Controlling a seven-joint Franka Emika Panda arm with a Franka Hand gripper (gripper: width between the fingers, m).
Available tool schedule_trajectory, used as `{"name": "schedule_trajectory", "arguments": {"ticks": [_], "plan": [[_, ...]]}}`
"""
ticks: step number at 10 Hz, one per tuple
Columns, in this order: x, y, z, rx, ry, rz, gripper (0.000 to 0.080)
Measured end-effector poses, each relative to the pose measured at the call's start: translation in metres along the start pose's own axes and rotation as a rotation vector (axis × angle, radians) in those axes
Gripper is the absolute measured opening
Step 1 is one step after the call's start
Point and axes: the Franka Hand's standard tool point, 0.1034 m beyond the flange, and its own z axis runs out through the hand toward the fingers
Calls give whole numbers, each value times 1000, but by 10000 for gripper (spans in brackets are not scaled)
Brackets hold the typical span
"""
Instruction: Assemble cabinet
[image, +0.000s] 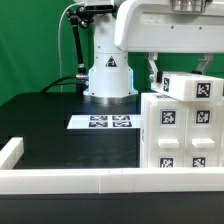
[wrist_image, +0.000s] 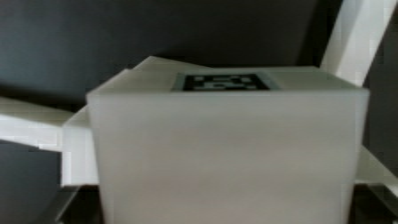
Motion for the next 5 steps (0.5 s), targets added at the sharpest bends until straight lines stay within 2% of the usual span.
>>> {"name": "schedule_trajectory", "arguments": {"ticks": [5], "plan": [[0, -7, 0, 21, 5, 318, 564]]}}
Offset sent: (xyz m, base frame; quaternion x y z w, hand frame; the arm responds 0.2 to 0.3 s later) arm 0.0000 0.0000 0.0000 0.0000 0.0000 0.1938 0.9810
